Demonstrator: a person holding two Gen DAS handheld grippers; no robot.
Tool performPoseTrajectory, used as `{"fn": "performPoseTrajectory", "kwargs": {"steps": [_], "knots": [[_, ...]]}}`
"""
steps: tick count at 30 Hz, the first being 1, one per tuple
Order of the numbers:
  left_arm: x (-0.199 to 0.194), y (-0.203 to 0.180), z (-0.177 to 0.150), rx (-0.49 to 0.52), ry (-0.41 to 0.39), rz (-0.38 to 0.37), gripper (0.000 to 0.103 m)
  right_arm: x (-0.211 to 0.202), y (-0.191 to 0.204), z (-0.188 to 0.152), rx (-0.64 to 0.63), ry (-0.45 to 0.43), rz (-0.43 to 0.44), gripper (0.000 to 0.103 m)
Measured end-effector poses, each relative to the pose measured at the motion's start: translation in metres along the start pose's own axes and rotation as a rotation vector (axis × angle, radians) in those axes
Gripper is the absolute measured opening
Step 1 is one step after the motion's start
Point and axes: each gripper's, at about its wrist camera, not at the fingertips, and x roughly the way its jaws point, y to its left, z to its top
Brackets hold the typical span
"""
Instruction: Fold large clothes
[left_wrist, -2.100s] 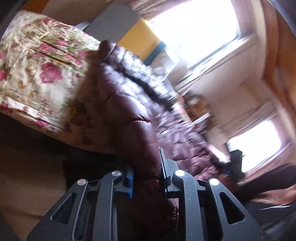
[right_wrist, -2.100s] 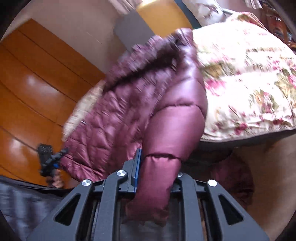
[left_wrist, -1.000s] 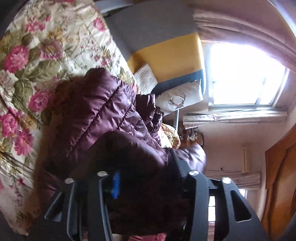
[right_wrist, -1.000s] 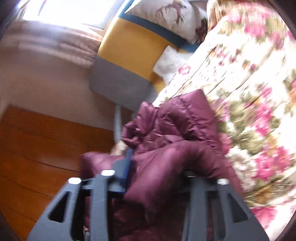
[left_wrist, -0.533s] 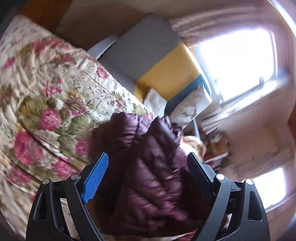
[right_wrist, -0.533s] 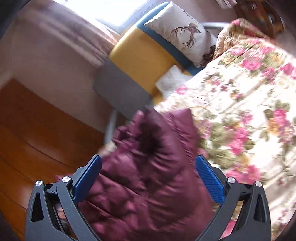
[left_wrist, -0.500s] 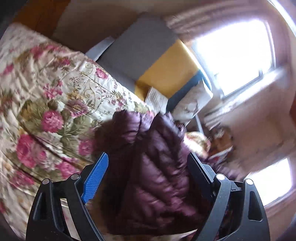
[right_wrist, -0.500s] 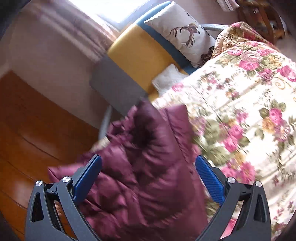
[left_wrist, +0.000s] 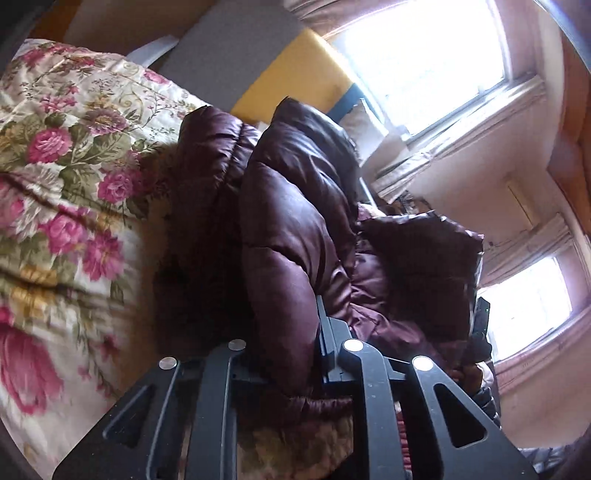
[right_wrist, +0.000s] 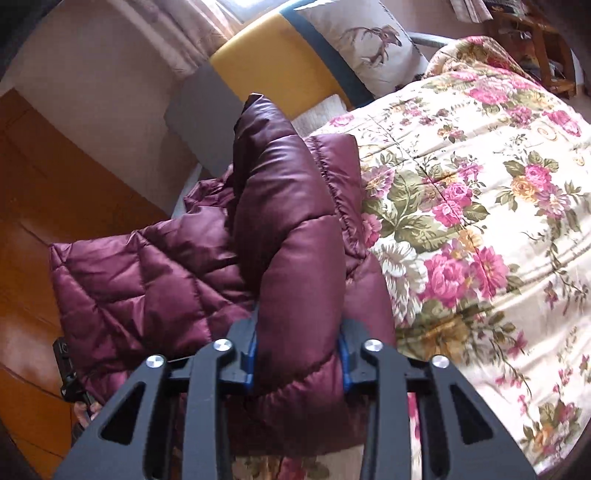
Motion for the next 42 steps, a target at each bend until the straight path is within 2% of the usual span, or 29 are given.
{"fn": "performPoseTrajectory", "kwargs": {"steps": [5,10,12,14,18,20,21,22,23,25,27,29,32,34,35,36,37,39,41,42], "knots": [[-0.027,-0.016,-0.048,0.012,0.025,-0.044,0.016,-0.041,0.007,-0.038,-0.030,0.007,0.032,0.024],[-0.051,-0.023,-0.100,0.012,0.053,-0.029,0.016,-0.064,0.006,-0.072,-0.039,0.031,0.022,0.024],[-0.060,-0.032,-0.109,0.011,0.048,-0.029,0.016,-0.066,0.008,-0.083,-0.038,0.054,0.007,0.024],[-0.072,-0.043,-0.122,0.051,0.044,-0.004,0.016,-0.072,0.021,-0.094,-0.106,0.088,-0.006,0.024],[-0.084,-0.034,-0.136,0.014,0.040,0.022,0.017,-0.088,0.023,-0.121,-0.125,0.127,-0.012,0.024],[-0.081,-0.031,-0.135,-0.021,0.054,0.068,0.030,-0.083,0.020,-0.123,-0.124,0.111,-0.033,0.029],[-0.079,-0.033,-0.133,-0.015,0.065,0.098,0.034,-0.081,0.020,-0.123,-0.120,0.106,-0.042,0.035],[-0.078,-0.035,-0.130,0.002,0.065,0.129,0.047,-0.078,0.023,-0.121,-0.130,0.101,-0.056,0.043],[-0.082,-0.041,-0.127,0.045,0.048,0.196,0.060,-0.078,0.026,-0.120,-0.148,0.088,-0.083,0.049],[-0.091,-0.056,-0.120,0.127,-0.022,0.273,0.073,-0.086,0.038,-0.116,-0.205,0.030,-0.138,0.072],[-0.098,-0.070,-0.114,0.202,-0.065,0.311,0.079,-0.095,0.053,-0.108,-0.277,-0.057,-0.198,0.077],[-0.094,-0.080,-0.106,0.268,-0.064,0.323,0.080,-0.095,0.064,-0.099,-0.338,-0.103,-0.243,0.077],[-0.069,-0.082,-0.101,0.306,-0.016,0.316,0.080,-0.079,0.076,-0.092,-0.405,-0.081,-0.253,0.075],[-0.055,-0.084,-0.105,0.336,0.014,0.361,0.080,-0.066,0.083,-0.093,-0.458,-0.051,-0.268,0.065],[-0.050,-0.081,-0.106,0.348,0.017,0.363,0.079,-0.061,0.087,-0.096,-0.489,-0.038,-0.280,0.057],[-0.046,-0.082,-0.109,0.354,0.020,0.357,0.072,-0.057,0.089,-0.099,-0.512,-0.027,-0.288,0.036],[-0.041,-0.081,-0.109,0.358,0.027,0.359,0.054,-0.053,0.091,-0.102,-0.530,-0.011,-0.300,0.033],[-0.040,-0.078,-0.107,0.375,0.017,0.390,0.028,-0.050,0.093,-0.107,-0.547,-0.007,-0.315,0.026],[-0.050,-0.073,-0.100,0.361,-0.015,0.360,0.016,-0.060,0.095,-0.106,-0.526,-0.018,-0.294,0.023],[-0.058,-0.074,-0.098,0.362,-0.036,0.343,0.015,-0.071,0.098,-0.105,-0.520,-0.041,-0.274,0.021]]}}
